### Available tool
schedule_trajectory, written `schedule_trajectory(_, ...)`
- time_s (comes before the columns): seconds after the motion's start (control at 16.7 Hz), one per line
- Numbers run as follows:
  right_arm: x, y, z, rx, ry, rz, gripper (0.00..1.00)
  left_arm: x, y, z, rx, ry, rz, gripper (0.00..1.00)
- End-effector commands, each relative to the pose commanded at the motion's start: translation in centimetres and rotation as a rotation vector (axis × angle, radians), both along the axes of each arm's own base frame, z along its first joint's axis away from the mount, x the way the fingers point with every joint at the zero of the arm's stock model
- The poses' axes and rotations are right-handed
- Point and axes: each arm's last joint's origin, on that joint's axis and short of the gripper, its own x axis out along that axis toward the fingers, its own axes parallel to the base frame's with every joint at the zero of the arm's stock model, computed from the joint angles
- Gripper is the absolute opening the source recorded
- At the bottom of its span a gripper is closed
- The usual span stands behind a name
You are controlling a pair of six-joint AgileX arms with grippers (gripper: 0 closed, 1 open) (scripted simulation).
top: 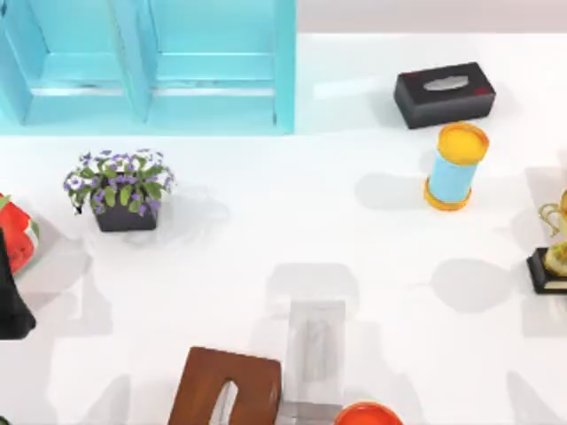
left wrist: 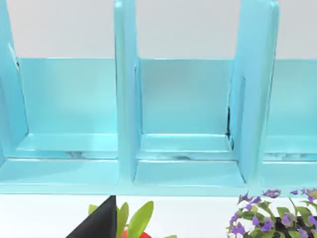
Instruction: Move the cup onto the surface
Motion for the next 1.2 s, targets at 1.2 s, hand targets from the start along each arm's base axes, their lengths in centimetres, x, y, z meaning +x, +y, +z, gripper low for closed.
schedule_trajectory(1.2,8.8,-13.7,8.7,-0.108,1.418,-0.07,1.0,0.0,0.0,0.0,0.0,0.0,0.0,1.0)
